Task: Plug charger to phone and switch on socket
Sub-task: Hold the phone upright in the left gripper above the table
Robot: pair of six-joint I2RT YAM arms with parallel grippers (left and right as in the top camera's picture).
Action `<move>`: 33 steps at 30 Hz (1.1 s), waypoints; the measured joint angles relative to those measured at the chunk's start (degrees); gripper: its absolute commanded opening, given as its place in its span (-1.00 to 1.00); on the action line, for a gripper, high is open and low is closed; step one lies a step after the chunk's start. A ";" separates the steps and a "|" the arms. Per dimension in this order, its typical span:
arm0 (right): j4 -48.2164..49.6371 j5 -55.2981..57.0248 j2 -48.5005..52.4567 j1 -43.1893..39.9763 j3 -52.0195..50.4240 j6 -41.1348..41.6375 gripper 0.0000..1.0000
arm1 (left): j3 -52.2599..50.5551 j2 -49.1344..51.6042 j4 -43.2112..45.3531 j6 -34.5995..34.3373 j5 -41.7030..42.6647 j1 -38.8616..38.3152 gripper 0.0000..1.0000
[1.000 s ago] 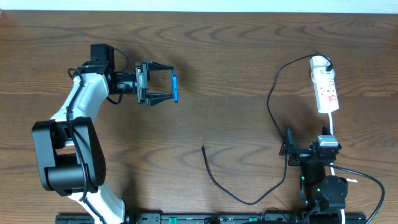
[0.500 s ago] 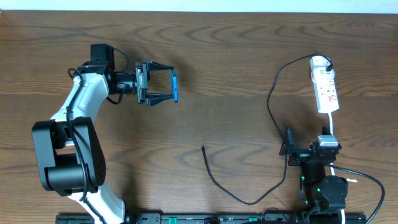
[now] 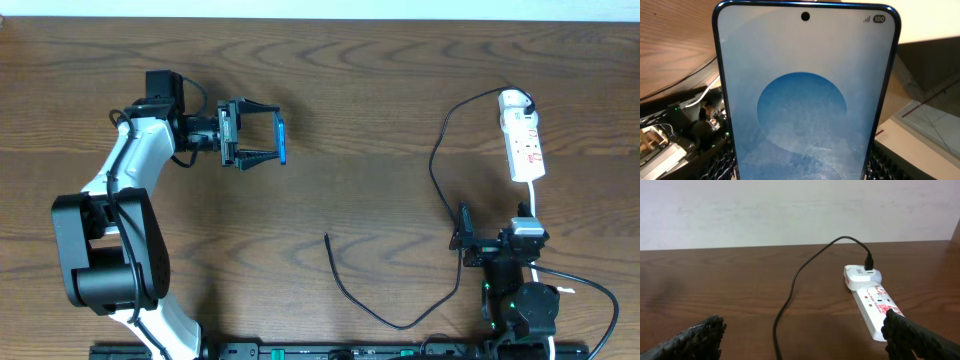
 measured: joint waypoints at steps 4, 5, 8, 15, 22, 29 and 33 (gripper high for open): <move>0.00 0.00 0.00 0.00 0.00 0.00 0.99 | 0.00 0.00 0.00 0.00 0.00 0.00 -0.85; 0.00 0.00 0.00 0.00 0.00 0.00 0.98 | 0.00 0.00 0.00 0.00 -0.02 0.00 -0.86; 0.00 0.00 0.00 0.00 0.00 0.00 0.98 | 0.00 0.00 0.00 0.00 -0.09 0.00 -0.86; 0.00 0.00 0.00 0.00 0.00 0.00 0.99 | 0.00 0.00 0.00 0.00 -0.24 0.00 -0.85; 0.00 0.00 0.00 0.00 0.00 0.00 0.99 | 0.00 0.00 -0.63 0.00 -0.22 0.00 -0.85; 0.00 0.00 0.00 0.00 0.00 0.00 0.98 | 0.00 0.00 -0.85 -0.42 -0.20 0.00 -0.86; 0.00 0.00 0.00 0.00 0.00 0.00 0.99 | 0.00 0.00 -0.85 -0.48 -0.20 0.00 -0.86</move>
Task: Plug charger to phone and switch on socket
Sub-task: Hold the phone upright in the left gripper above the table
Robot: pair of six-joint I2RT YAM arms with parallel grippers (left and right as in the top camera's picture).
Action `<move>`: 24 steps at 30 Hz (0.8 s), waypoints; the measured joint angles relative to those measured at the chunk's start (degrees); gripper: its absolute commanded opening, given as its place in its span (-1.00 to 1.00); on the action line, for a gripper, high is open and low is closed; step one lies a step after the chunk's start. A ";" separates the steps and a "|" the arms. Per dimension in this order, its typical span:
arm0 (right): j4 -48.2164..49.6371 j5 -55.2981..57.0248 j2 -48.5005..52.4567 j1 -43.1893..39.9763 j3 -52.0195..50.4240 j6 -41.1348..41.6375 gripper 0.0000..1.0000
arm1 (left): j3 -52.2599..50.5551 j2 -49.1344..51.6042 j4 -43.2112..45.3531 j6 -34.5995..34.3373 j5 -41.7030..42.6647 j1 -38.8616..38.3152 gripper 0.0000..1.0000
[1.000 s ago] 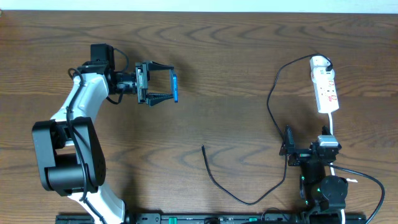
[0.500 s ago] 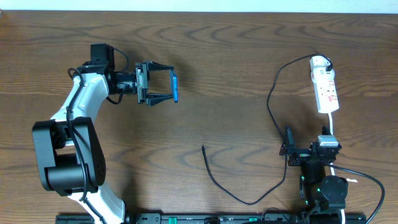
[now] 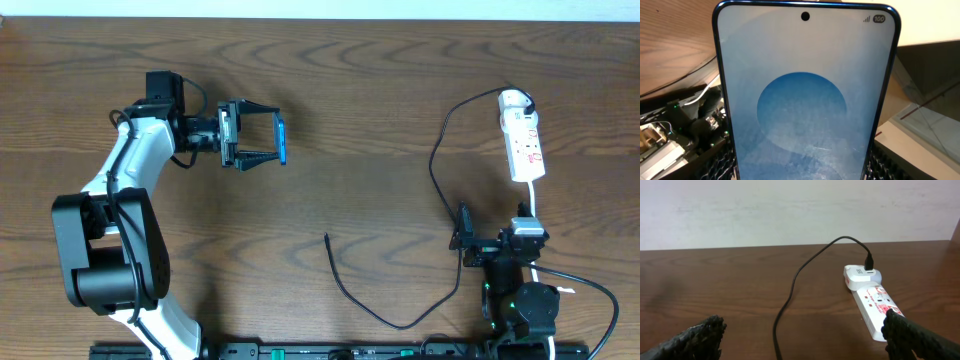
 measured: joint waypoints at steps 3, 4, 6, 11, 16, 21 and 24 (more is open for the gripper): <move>0.00 0.00 0.00 0.00 0.00 0.00 0.99 | 0.00 0.00 0.00 -0.20 0.00 0.00 -0.85; 0.00 0.00 0.00 0.00 0.00 0.00 0.99 | 0.00 0.00 0.00 -0.35 0.00 0.00 -0.86; 0.00 0.00 0.00 0.00 0.00 0.00 0.99 | 0.00 0.00 -0.02 -0.44 0.00 0.00 -0.85; 0.00 0.00 0.00 0.00 0.00 0.00 0.99 | 0.00 0.00 -0.02 -0.81 0.00 0.00 -0.86; 0.00 0.00 0.00 0.00 0.00 0.00 0.98 | 0.00 0.00 -0.02 -0.81 0.00 0.00 -0.85; 0.00 0.00 0.00 0.00 0.00 0.00 0.99 | 0.00 0.00 0.00 -0.81 0.00 0.00 -0.85; 0.00 0.00 0.00 0.00 0.00 0.00 0.99 | 0.00 0.00 0.00 -0.81 0.00 0.00 -0.85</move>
